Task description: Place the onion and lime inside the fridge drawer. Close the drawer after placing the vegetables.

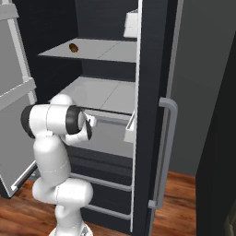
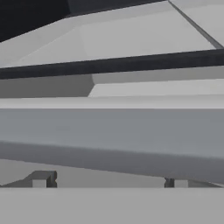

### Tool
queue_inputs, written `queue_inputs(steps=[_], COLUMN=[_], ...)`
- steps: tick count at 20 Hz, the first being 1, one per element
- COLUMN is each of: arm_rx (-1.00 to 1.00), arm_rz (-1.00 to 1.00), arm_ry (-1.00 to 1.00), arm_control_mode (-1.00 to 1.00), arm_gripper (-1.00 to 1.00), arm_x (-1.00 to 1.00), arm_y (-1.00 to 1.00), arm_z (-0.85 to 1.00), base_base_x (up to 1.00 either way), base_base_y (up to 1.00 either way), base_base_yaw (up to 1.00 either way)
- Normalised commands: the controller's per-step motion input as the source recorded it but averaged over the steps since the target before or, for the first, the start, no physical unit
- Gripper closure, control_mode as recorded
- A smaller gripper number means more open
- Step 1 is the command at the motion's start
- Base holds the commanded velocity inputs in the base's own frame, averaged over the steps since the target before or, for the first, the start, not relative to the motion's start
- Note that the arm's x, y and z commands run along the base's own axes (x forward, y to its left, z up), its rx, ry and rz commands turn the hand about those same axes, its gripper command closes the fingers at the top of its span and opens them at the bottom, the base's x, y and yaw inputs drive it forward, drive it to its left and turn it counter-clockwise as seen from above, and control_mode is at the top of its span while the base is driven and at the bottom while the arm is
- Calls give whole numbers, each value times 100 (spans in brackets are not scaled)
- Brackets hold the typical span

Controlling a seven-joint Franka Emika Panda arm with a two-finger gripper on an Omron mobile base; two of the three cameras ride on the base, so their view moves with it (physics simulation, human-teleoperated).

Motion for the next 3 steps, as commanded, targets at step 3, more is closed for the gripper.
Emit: queue_inputs(steps=[3], arm_rx=[0], arm_rz=[0], arm_ry=[12], arm_control_mode=[-100], arm_gripper=[-100], arm_x=[15], arm_y=[0], arm_z=[0], base_base_x=[0], base_base_y=[0], base_base_yaw=[0])
